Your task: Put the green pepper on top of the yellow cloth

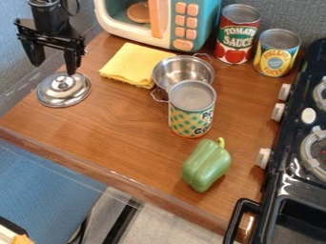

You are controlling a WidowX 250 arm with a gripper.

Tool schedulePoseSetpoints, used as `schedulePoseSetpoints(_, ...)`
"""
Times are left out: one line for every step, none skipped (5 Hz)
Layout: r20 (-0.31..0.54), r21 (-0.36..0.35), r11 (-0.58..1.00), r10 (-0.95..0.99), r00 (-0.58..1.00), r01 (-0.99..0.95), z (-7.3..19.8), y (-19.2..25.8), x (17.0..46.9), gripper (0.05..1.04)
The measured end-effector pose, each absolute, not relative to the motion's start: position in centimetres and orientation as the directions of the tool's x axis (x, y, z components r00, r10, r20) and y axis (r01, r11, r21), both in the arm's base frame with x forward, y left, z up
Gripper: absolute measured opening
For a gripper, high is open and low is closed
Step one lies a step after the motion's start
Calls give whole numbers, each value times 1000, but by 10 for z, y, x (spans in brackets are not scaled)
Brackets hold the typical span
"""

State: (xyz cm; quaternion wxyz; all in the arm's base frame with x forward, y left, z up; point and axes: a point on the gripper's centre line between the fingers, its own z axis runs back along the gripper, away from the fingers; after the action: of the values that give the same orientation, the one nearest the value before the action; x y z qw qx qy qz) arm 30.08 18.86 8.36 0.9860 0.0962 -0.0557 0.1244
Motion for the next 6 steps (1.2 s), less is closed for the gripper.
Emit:
schedulePoseSetpoints(101, 161, 954, 238, 966, -252, 72, 186, 297, 1001)
schedulePoseSetpoints(52, 120, 979, 161, 986, -166, 60, 154, 287, 1001)
schedulePoseSetpoints(67, 107, 991, 76, 995, -83, 64, 127, 280, 1001)
schedulePoseSetpoints(62, 56, 998, -13, 998, 9, 68, 93, 266, 1001)
schedulePoseSetpoints(87, -7, 992, -123, 989, 124, 83, 44, 244, 1001)
schedulePoseSetpoints(117, -64, 980, -180, 977, 188, 100, -2, 230, 1001)
